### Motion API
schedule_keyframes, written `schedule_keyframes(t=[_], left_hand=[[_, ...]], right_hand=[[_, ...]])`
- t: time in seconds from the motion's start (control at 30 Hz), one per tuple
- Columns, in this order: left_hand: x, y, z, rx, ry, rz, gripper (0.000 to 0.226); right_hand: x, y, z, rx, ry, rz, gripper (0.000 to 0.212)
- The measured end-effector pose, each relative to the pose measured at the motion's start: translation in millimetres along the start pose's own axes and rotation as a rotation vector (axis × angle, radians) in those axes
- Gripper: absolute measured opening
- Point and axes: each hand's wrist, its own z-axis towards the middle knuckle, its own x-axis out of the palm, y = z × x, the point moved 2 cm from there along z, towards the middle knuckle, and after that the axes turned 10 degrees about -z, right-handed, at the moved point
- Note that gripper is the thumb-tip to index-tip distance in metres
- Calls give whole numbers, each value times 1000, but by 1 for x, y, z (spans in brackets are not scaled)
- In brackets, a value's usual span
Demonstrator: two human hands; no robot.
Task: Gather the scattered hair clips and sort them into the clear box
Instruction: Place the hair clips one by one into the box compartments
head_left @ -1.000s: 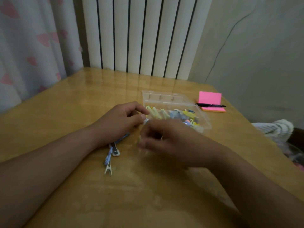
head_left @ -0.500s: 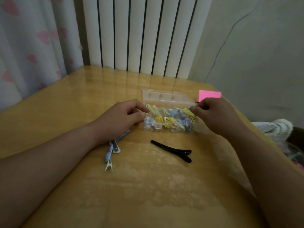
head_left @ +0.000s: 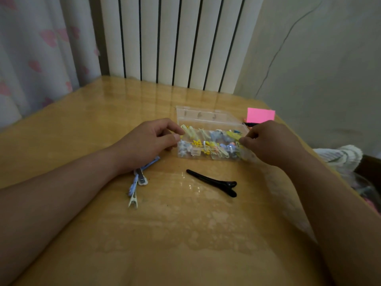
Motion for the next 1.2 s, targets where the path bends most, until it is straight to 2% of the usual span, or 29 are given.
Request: schedule_keyframes(t=[0.2,0.33,0.4,0.5,0.57,0.67,0.77,0.87,0.93,1.1,1.2], left_hand=[[-2,1,3,-7,-6,-78,19],[-5,2,4,-22,-8,-127,23],[-8,3,7,-44,-27,-195,24],[-14,6,12,-113,-89,-376,27],[-18,8,15,-156,-118,-516,31],[-23,10,16,-210,-118,-676,36],[-25,11,15,-240,-99,-755,37],[-24,11,15,-236,-98,-723,37],[-23,11,16,-225,-101,-688,38],[-22,10,16,-212,-101,-660,37],[-21,11,18,-201,-104,-657,35]], right_hand=[[-2,4,-3,33,-41,-59,33],[-9,15,-11,-10,-195,-42,33],[-13,32,-19,-123,-274,67,26],[-17,67,-38,-353,-261,210,14],[-17,91,-49,-527,-210,151,22],[-12,126,-56,-760,-105,-60,41],[-5,147,-62,-896,-107,-131,49],[3,153,-67,-970,-66,-160,52],[4,153,-68,-969,-68,-166,47],[7,152,-69,-945,-264,-201,12],[11,151,-70,-927,-320,-197,5]])
